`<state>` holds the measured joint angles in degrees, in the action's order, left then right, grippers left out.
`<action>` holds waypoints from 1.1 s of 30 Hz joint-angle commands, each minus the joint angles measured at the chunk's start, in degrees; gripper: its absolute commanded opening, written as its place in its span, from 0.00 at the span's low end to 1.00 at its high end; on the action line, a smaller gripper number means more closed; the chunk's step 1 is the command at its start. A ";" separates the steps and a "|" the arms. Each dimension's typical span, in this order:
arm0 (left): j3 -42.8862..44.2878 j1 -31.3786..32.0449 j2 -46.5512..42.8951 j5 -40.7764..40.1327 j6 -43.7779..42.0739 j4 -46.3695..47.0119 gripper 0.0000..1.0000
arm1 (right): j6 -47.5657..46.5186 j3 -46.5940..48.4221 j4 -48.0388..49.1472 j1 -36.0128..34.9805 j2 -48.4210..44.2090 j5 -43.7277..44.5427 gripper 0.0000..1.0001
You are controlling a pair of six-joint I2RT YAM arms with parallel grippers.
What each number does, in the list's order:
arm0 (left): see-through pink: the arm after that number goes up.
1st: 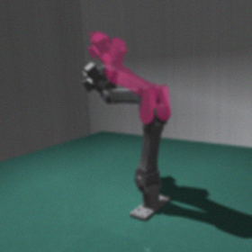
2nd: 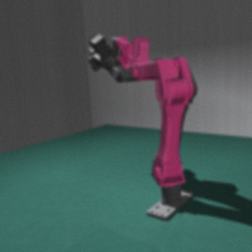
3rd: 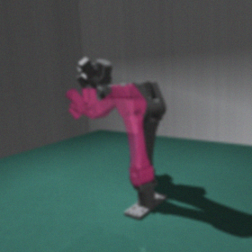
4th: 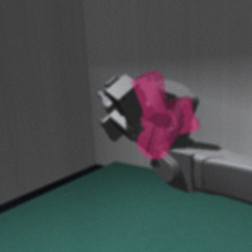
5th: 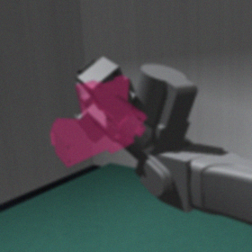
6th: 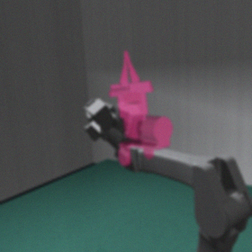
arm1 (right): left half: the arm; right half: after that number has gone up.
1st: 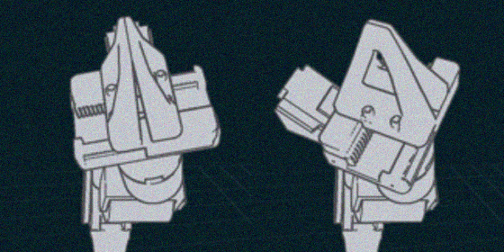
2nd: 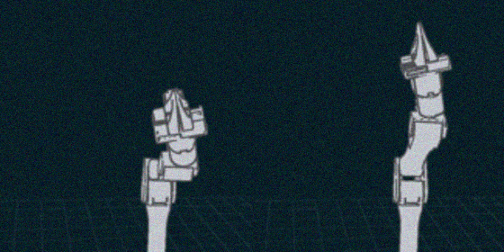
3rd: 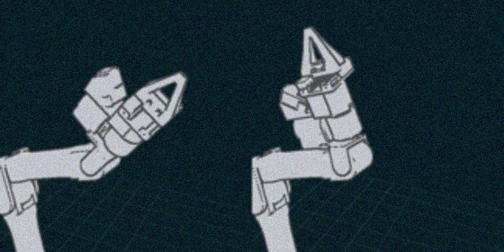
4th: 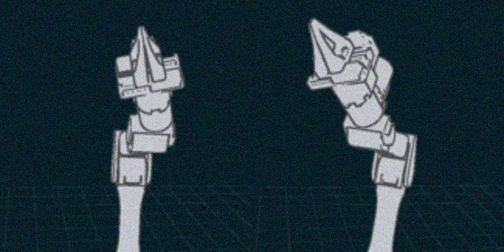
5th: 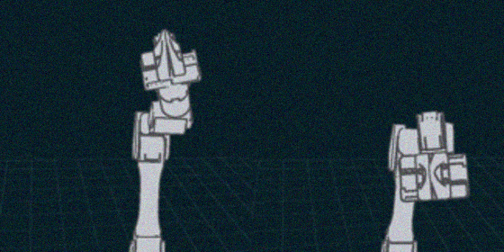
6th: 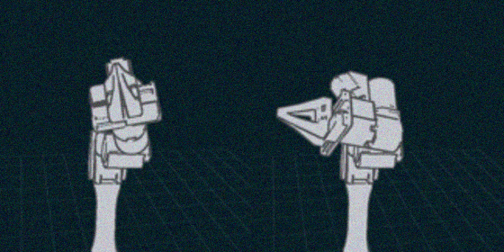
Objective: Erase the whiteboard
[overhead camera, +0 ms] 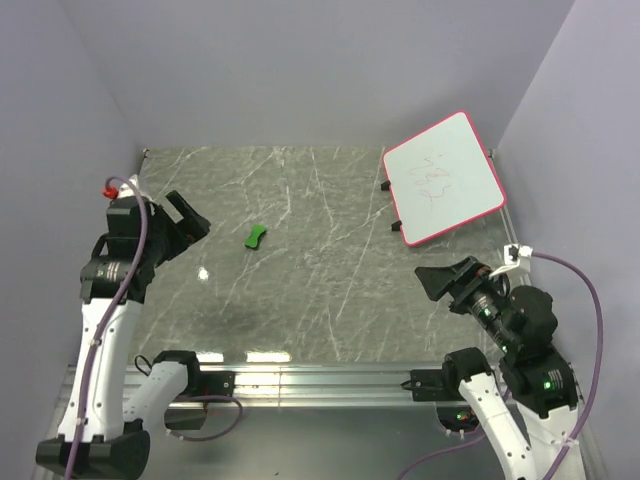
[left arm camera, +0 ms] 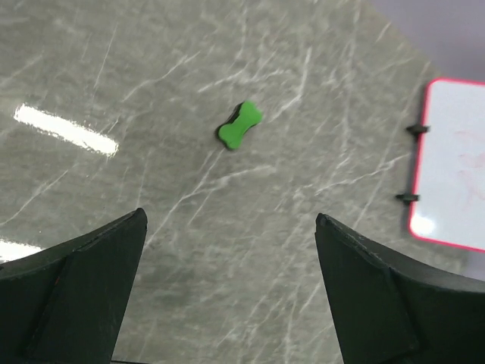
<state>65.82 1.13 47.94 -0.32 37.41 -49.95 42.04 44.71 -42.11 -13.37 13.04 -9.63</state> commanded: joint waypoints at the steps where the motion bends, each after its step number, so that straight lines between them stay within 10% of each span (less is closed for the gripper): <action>1: -2.71 0.28 0.83 2.15 -4.88 5.38 0.99 | -3.37 4.24 -5.69 -0.35 5.06 -5.58 1.00; 16: -14.23 15.39 15.66 -1.16 -14.73 22.43 0.97 | -7.94 9.78 -15.37 -0.43 10.69 3.21 1.00; 33: 2.98 16.54 49.16 -6.97 -25.54 30.36 0.98 | -5.66 13.30 -16.51 -0.26 13.77 9.54 1.00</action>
<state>63.57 17.45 93.36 -5.85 15.40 -21.69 35.83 55.37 -58.37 -13.37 25.98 -3.11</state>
